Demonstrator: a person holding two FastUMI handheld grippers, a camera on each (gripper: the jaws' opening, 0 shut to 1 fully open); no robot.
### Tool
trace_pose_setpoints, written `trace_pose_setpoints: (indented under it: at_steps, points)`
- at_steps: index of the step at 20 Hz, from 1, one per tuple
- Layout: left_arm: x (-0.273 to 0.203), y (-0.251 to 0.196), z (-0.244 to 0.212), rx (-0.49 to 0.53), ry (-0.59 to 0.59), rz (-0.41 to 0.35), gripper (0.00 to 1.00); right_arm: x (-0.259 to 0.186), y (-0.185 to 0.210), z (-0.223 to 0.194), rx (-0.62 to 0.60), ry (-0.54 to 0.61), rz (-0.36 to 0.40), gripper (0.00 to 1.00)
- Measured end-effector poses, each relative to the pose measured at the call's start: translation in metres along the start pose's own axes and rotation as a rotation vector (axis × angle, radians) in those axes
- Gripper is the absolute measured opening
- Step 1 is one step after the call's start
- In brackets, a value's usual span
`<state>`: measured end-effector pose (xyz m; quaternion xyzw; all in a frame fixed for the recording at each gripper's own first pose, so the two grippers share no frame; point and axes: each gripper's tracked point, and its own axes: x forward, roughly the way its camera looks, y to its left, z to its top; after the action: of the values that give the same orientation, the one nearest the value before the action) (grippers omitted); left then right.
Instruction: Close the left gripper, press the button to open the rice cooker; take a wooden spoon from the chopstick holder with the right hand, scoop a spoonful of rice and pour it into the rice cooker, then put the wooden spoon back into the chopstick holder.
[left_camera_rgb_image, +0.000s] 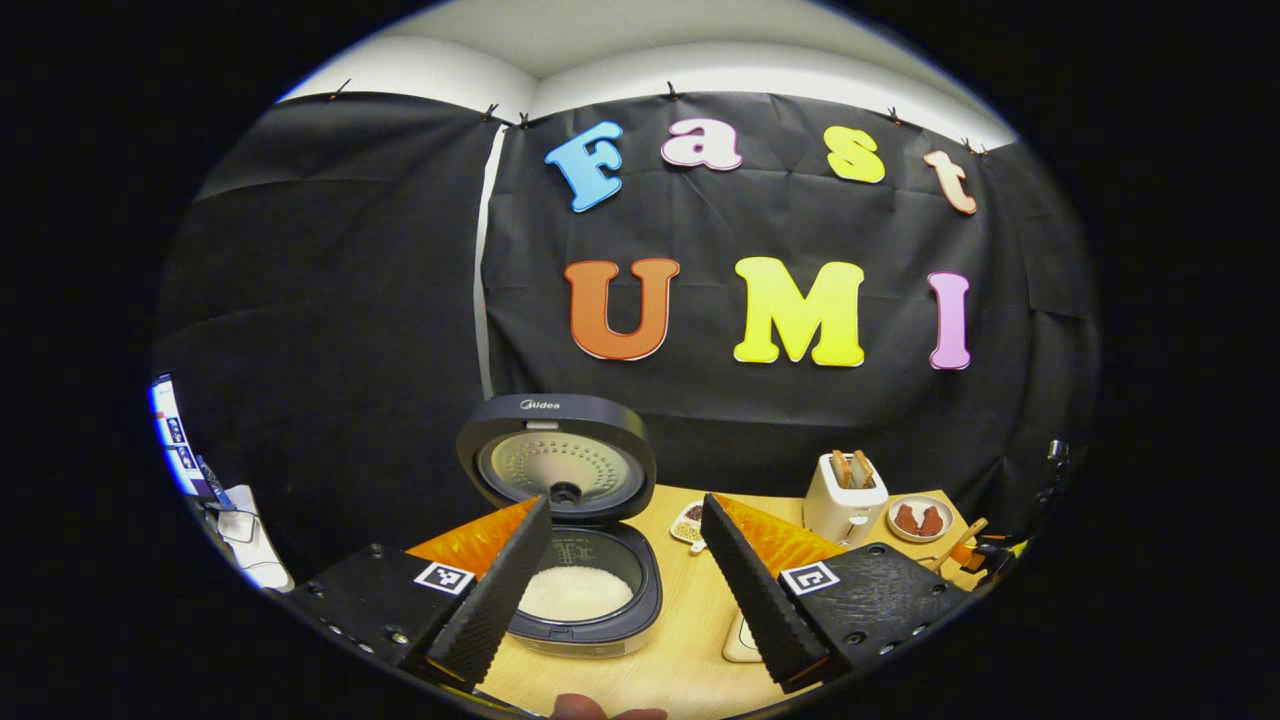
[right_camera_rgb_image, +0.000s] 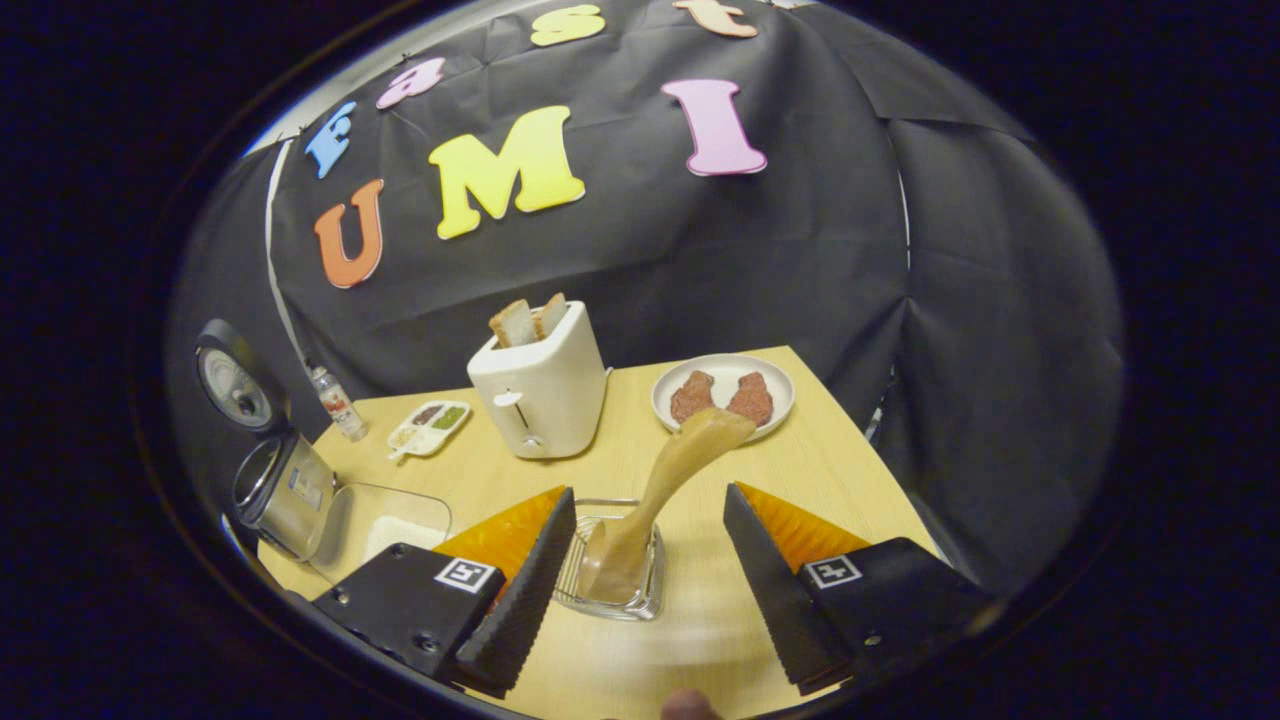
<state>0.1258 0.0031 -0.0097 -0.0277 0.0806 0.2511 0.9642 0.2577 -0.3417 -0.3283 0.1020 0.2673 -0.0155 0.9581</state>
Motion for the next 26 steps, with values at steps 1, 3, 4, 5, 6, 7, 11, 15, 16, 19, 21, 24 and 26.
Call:
trace_pose_setpoints:
  at_steps: [1, 3, 4, 5, 6, 7, 11, 15, 16, 19, 21, 24, 26]
  points:
    - [0.002, -0.002, -0.003, -0.003, 0.013, 0.012, 0.96, 0.009, -0.001, -0.001, 0.010, 0.013, 0.011, 0.95]
    - [0.003, -0.002, -0.004, 0.000, 0.027, 0.041, 0.96, 0.026, -0.005, -0.006, 0.019, 0.037, 0.022, 0.85]
    - [0.002, -0.002, -0.006, 0.002, 0.032, 0.052, 0.96, 0.032, -0.005, -0.007, 0.034, 0.046, 0.033, 0.75]
    - [0.001, 0.000, -0.010, 0.006, 0.043, 0.067, 0.96, 0.039, -0.002, -0.007, 0.046, 0.054, 0.048, 0.75]
    - [0.000, 0.003, -0.013, 0.010, 0.050, 0.078, 0.96, 0.043, -0.001, -0.007, 0.049, 0.061, 0.056, 0.71]
    - [-0.001, 0.006, -0.014, 0.010, 0.055, 0.087, 0.96, 0.046, -0.001, -0.007, 0.046, 0.067, 0.059, 0.62]
    - [0.001, 0.015, -0.015, -0.023, 0.060, 0.107, 0.96, 0.041, 0.008, -0.003, 0.029, 0.067, 0.075, 0.31]
    - [0.001, 0.019, -0.023, -0.050, 0.066, 0.088, 0.97, 0.025, 0.018, -0.003, 0.043, 0.085, 0.076, 0.22]
    - [-0.001, 0.021, -0.021, -0.053, 0.059, 0.083, 0.97, 0.020, 0.021, 0.000, 0.045, 0.084, 0.074, 0.19]
    - [-0.004, 0.029, -0.014, -0.040, 0.027, 0.066, 0.97, 0.004, 0.030, 0.015, 0.017, 0.054, 0.047, 0.16]
    - [-0.008, 0.035, -0.009, -0.021, -0.001, 0.044, 0.96, -0.009, 0.033, 0.032, 0.020, 0.031, 0.020, 0.16]
    - [-0.012, 0.046, -0.001, -0.013, -0.045, 0.022, 0.96, -0.038, 0.053, 0.068, 0.057, -0.036, -0.001, 0.12]
    - [-0.014, 0.056, 0.003, -0.020, -0.071, 0.012, 0.96, -0.055, 0.079, 0.083, 0.062, -0.066, 0.019, 0.16]
